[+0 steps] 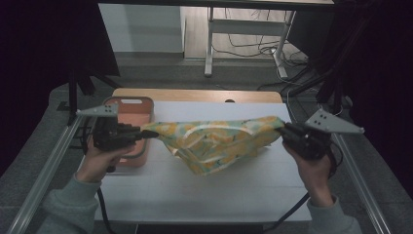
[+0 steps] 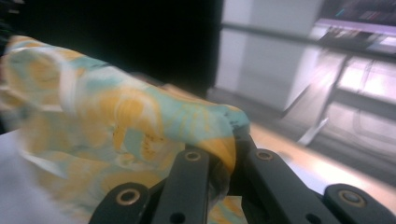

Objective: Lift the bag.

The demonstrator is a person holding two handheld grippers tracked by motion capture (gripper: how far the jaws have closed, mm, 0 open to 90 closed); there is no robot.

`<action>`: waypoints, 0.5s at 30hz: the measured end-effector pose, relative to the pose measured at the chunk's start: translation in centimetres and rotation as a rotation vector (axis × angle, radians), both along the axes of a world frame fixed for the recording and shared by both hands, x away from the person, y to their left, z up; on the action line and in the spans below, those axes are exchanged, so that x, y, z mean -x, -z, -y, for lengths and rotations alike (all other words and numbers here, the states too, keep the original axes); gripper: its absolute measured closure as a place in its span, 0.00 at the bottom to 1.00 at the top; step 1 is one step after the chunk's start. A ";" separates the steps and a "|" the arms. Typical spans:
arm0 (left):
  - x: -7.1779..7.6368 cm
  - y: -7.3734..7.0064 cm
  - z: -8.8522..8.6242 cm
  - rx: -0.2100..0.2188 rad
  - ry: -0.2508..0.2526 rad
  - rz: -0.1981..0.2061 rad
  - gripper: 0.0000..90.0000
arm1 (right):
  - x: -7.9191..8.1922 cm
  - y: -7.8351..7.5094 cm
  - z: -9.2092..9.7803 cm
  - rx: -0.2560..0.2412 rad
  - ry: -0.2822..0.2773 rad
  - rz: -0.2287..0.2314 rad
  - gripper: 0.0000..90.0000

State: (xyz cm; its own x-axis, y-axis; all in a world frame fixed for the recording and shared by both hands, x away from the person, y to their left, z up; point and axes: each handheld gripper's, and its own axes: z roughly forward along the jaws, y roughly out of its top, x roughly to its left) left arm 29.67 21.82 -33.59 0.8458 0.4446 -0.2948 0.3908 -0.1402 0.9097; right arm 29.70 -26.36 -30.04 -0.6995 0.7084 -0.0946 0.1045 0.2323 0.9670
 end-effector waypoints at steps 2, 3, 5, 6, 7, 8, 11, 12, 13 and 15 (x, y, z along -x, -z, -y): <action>-0.4 -1.1 0.1 -0.005 -0.031 0.028 0.98 | -1.3 -1.4 0.1 -0.011 0.021 0.013 0.99; -0.9 -1.6 0.4 -0.011 -0.046 0.036 0.98 | -1.9 -1.7 0.1 -0.013 0.032 0.014 0.99; -2.0 -1.6 1.2 -0.059 -0.085 0.034 0.98 | -3.7 -1.9 0.1 -0.025 0.059 0.008 0.99; -2.8 -1.1 1.7 -0.092 -0.103 0.026 0.98 | -4.5 -1.7 0.0 -0.012 0.074 0.001 0.99; -3.6 -0.5 2.1 -0.107 -0.103 -0.001 0.98 | -5.5 -1.2 0.0 0.001 0.087 -0.024 0.99; -4.2 0.1 2.4 -0.121 -0.098 -0.023 0.98 | -6.5 -0.4 0.0 -0.001 0.089 -0.061 0.99; -6.7 3.4 3.5 -0.164 -0.101 -0.113 0.98 | -9.4 2.9 -0.1 0.013 0.109 -0.169 0.99; -7.4 4.5 3.7 -0.164 -0.099 -0.148 0.98 | -10.2 4.2 -0.1 0.019 0.113 -0.205 0.99; -7.8 5.3 3.9 -0.172 -0.098 -0.170 0.97 | -10.8 5.5 -0.1 0.024 0.118 -0.234 0.99; -8.5 7.3 4.3 -0.205 -0.102 -0.212 0.97 | -11.6 7.7 -0.1 0.038 0.117 -0.285 0.99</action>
State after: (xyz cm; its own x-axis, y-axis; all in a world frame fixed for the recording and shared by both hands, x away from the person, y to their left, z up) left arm 38.19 17.53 -40.85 0.7234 0.5922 -0.3549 0.5899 -0.2631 0.7634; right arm 41.34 -26.21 -37.77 -0.6152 0.7856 0.0658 0.3982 0.2377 0.8860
